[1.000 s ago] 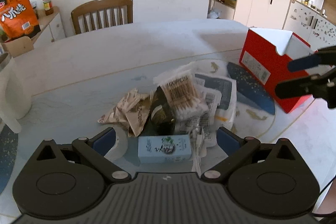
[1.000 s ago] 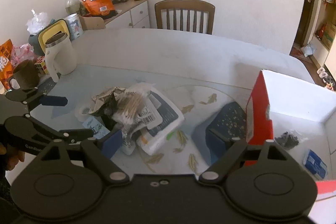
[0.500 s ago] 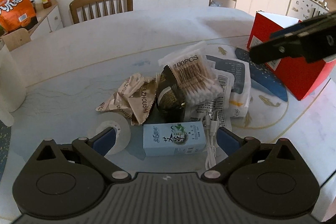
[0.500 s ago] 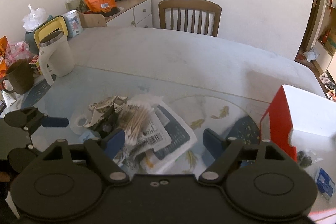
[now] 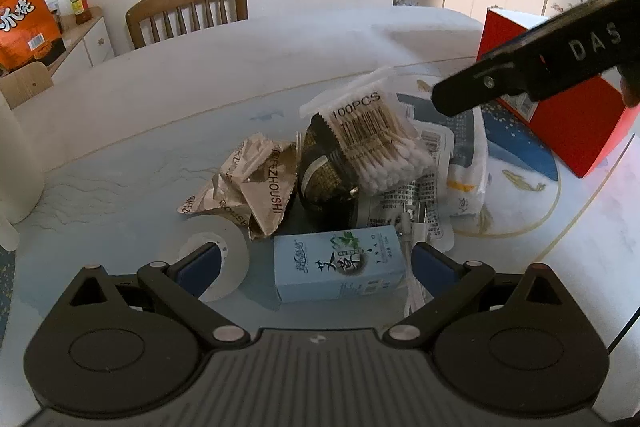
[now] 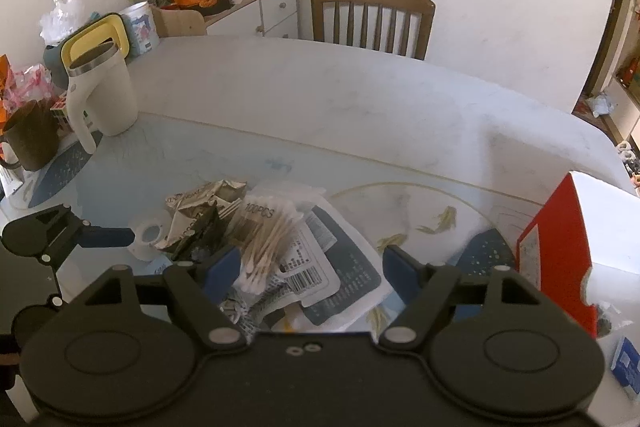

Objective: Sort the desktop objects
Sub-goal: 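Withdraw both tools from the shoebox back over the table pile, then grasp the white cable with the left tool while the right tool grasps the cotton-swab pack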

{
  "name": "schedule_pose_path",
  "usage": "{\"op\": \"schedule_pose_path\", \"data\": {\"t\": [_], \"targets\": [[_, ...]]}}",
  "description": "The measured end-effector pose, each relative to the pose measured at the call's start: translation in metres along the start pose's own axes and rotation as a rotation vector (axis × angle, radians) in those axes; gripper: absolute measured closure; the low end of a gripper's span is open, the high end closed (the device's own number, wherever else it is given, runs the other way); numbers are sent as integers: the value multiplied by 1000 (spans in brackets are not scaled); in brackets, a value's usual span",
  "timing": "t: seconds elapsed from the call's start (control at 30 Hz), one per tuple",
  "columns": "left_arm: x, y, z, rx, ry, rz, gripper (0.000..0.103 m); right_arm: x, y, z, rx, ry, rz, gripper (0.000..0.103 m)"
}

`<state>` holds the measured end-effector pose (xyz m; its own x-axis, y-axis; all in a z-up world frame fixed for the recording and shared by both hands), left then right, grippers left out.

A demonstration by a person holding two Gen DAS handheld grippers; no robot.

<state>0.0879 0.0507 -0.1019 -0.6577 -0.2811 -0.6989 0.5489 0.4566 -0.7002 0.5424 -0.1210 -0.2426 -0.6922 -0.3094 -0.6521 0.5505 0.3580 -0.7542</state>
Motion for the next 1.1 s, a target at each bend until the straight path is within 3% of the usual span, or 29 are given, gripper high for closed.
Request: {"op": "schedule_pose_path", "data": {"t": [0.53,1.1], "targets": [[3,6,3,-23,0,11,4,-8,29,-9,4,-3,-31,37],[9,10,5,-2,-22,8,18,-17,49,-18,2,-9,-45,50]]}}
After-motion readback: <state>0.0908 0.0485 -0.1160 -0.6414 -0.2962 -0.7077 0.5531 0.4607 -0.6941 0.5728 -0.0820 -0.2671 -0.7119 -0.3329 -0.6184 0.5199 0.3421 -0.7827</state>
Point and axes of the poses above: each gripper's, at about its wrist camera, not at the fingertips, and y roughly the way its jaws point, z to its right, x to its underside, the point moved 4 cm from there along y, roughly the way its jaws point, and after that the axes turned 5 degrees about x, right-handed, at the moved point
